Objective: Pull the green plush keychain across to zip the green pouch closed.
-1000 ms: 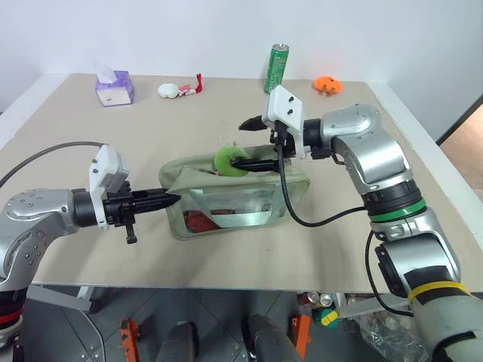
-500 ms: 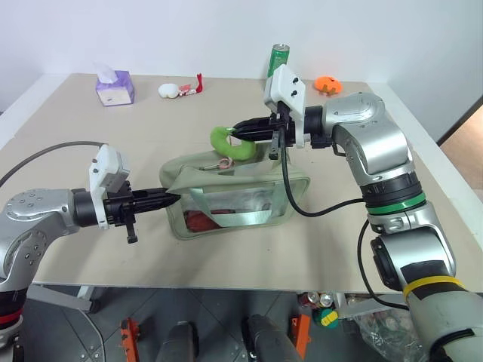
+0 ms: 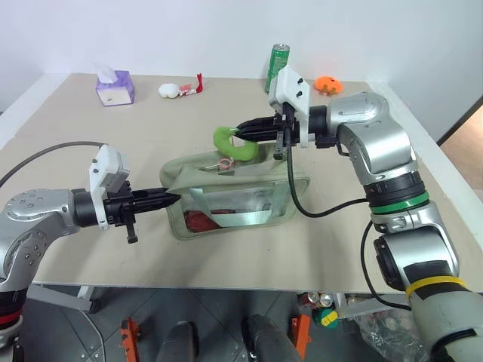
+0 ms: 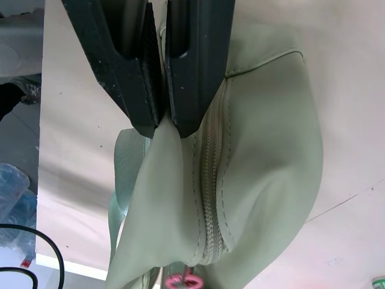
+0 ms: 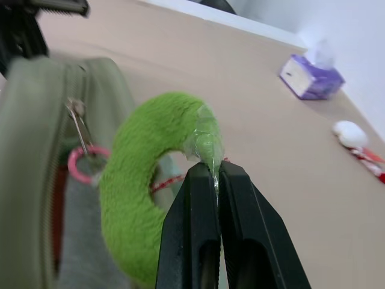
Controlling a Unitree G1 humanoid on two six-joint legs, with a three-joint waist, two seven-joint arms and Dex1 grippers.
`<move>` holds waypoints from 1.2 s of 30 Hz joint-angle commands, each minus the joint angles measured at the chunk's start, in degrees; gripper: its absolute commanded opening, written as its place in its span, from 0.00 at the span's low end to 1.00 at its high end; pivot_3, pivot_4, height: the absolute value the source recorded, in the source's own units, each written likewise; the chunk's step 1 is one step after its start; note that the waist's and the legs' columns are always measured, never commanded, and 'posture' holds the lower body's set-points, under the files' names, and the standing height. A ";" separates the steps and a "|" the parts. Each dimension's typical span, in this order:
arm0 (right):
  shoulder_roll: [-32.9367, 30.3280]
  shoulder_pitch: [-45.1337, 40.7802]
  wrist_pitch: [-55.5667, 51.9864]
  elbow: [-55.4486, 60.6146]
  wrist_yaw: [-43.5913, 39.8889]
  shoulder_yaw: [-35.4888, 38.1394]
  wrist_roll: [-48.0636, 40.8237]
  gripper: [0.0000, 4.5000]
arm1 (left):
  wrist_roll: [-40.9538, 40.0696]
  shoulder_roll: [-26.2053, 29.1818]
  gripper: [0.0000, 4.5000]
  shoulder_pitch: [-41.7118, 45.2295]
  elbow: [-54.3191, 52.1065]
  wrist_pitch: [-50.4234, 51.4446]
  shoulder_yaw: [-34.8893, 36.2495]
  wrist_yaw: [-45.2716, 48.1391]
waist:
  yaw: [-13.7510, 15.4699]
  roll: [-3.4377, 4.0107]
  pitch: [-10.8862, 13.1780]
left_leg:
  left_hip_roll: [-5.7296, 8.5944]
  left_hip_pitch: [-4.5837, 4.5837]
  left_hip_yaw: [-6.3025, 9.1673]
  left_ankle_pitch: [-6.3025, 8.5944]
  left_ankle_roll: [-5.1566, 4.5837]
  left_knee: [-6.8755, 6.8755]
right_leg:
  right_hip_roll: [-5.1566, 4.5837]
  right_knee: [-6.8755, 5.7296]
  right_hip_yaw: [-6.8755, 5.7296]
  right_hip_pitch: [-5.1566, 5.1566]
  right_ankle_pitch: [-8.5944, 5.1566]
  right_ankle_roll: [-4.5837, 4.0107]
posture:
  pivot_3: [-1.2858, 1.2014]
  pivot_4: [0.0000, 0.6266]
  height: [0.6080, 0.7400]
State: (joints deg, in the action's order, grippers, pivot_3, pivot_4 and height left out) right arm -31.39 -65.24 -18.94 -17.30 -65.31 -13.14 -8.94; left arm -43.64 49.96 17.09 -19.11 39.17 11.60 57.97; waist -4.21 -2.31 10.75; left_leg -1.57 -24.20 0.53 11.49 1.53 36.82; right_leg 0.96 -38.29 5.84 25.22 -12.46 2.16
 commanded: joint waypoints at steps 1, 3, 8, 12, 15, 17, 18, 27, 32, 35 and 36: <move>-7.04 -2.15 7.24 -5.28 4.19 1.61 7.63 0.01 | -0.45 0.25 0.00 -0.72 -1.43 -0.17 1.00 0.17 | 0.10 0.00 0.00 | 0.02 0.00 -0.01 0.00 0.00 0.00 | -0.02 0.01 0.00 0.00 0.00 0.00 | 0.52 0.24 1.00; -10.98 -2.29 11.21 -7.48 5.02 0.84 11.42 0.01 | -0.47 0.28 0.00 -0.94 -1.38 -0.28 0.93 0.23 | 0.17 0.00 0.00 | 0.08 -0.01 -0.04 0.00 0.00 0.00 | -0.10 0.04 0.01 0.00 -0.02 0.03 | 0.52 0.24 1.00; -24.37 0.14 19.88 -8.44 7.44 -1.94 24.35 0.01 | -0.19 0.34 0.00 -1.91 -1.15 -0.68 0.89 0.57 | -0.03 0.08 0.05 | 0.17 0.01 -0.21 0.00 0.00 -0.20 | -0.19 0.09 0.13 0.09 -0.07 0.06 | 0.52 0.24 1.00; -31.08 6.74 23.71 -2.82 4.95 -3.75 29.08 0.01 | -0.46 0.61 0.00 -2.54 -0.92 -0.71 1.44 0.67 | 0.01 0.07 0.04 | 0.17 0.05 -0.22 0.00 0.00 -0.25 | -0.20 0.09 0.13 0.08 -0.13 0.04 | 0.52 0.24 1.00; -30.77 11.96 23.33 2.72 4.55 -3.93 29.83 0.01 | -1.01 0.44 0.00 -2.95 -0.91 -0.45 2.01 0.36 | 0.00 0.08 0.04 | 0.17 0.10 -0.22 0.00 0.00 -0.24 | -0.19 0.09 0.15 0.05 -0.13 0.05 | 0.52 0.24 1.00; -28.77 15.34 22.42 5.79 4.87 -4.68 30.59 0.01 | -1.61 0.12 0.00 -3.31 -1.24 -0.23 2.31 -0.01 | -0.20 0.09 0.03 | 0.16 0.12 -0.27 0.00 0.00 -0.21 | -0.18 0.07 0.22 0.05 -0.09 0.08 | 0.52 0.24 1.00; -28.00 16.76 21.94 7.16 4.51 -4.84 30.46 0.01 | -1.87 0.03 0.00 -3.47 -1.42 -0.16 2.37 -0.20 | -0.29 0.09 0.03 | 0.15 0.17 -0.32 0.00 0.00 -0.20 | -0.17 0.05 0.29 0.04 -0.07 0.09 | 0.52 0.24 1.00; -15.10 22.42 19.95 9.85 7.00 -8.78 33.05 0.01 | -3.57 -0.49 0.00 -4.99 -3.59 0.70 2.81 -2.03 | -0.53 0.08 0.01 | -0.02 0.70 -0.43 -0.01 0.02 -0.22 | 0.08 -0.11 0.46 -0.24 -0.06 -0.06 | 0.52 0.24 1.00; -15.30 22.12 22.29 7.41 6.73 -8.64 34.31 0.01 | -4.49 -0.68 0.00 -5.89 -4.79 1.45 3.58 -3.37 | -0.57 0.07 0.00 | -0.07 0.86 -0.46 -0.01 0.02 -0.22 | 0.14 -0.12 0.49 -0.36 -0.17 -0.32 | 0.52 0.24 1.00; -15.64 22.00 22.80 6.68 5.60 -8.85 34.96 0.01 | -4.90 -0.80 0.00 -6.11 -5.01 1.67 3.93 -4.05 | -0.57 0.07 0.00 | -0.07 0.86 -0.48 -0.02 0.02 -0.22 | 0.13 -0.12 0.51 -0.36 -0.16 -0.32 | 0.52 0.24 1.00; -15.95 22.26 23.30 6.51 4.62 -9.20 35.01 0.01 | -5.15 -0.88 0.00 -5.90 -4.84 1.86 4.09 -4.41 | -0.57 0.06 0.00 | -0.07 0.86 -0.48 -0.02 0.02 -0.22 | 0.13 -0.12 0.51 -0.36 -0.16 -0.31 | 0.52 0.24 1.00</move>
State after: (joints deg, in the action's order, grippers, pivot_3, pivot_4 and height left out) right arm -47.00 -42.40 3.17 -10.99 -59.18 -21.12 25.28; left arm -47.83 49.13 11.17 -22.55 40.51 14.43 53.96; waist -4.78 -2.25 10.75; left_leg -1.64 -23.34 0.04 11.47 1.55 36.60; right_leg 1.08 -38.41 6.36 24.86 -12.62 1.85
